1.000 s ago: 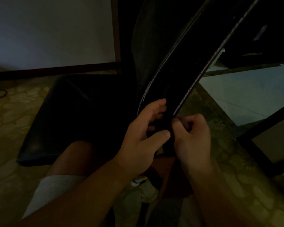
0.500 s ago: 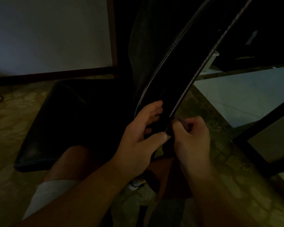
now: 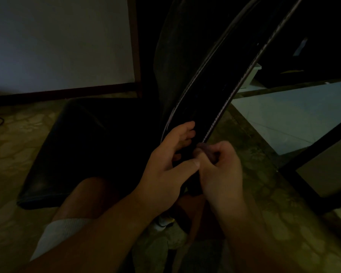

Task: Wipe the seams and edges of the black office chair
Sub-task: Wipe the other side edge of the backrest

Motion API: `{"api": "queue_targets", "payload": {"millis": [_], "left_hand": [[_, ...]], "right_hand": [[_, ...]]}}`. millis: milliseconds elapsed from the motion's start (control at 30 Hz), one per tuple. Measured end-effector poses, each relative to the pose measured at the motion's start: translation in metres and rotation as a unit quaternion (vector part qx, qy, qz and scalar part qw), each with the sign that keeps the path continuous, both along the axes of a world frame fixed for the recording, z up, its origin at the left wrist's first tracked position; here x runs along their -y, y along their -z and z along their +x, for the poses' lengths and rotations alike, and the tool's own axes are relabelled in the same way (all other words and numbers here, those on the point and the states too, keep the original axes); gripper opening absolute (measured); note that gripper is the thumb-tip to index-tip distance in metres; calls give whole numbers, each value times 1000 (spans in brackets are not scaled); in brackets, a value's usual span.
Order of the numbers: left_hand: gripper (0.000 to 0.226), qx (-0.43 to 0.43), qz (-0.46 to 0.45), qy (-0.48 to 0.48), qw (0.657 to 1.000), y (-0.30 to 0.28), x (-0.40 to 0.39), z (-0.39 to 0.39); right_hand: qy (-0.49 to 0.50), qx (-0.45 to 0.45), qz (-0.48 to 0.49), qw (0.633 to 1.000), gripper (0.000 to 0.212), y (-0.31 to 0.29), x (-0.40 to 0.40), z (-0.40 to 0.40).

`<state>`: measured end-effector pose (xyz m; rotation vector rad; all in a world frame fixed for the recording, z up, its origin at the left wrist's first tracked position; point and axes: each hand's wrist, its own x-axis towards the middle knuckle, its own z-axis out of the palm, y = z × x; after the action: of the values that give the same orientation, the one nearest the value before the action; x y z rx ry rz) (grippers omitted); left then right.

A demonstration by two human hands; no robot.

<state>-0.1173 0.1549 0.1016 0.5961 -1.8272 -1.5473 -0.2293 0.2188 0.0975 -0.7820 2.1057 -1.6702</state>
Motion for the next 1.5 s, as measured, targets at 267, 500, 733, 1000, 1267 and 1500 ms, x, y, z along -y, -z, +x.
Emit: {"api": "queue_targets", "payload": {"millis": [267,500,733,1000,1267,1500], "left_hand": [[67,-13,0,2,1000,-2,2,-1],[68,-14,1,2,1000,-2,2,-1],[72,-19,-1,10,1000,-3,1,0],[69,-36,2,14,999,-5,2,-1],[67,-43,0,17,999,-8,0,-3],[66,-46,1,17,999,-10,1,-4]], "right_hand": [[-1,-1,7,1000,13,-3,-1,1],[-29,10,13,999,13,-10,1,0],[43,15,-24,999,13,-9,-2,-5],[51,7,-42,998,13,-11,-1,-1],[65,19,-53,996,12,-14,-2,-1],[50,24,-44,998,13,-15,-2,2]]}}
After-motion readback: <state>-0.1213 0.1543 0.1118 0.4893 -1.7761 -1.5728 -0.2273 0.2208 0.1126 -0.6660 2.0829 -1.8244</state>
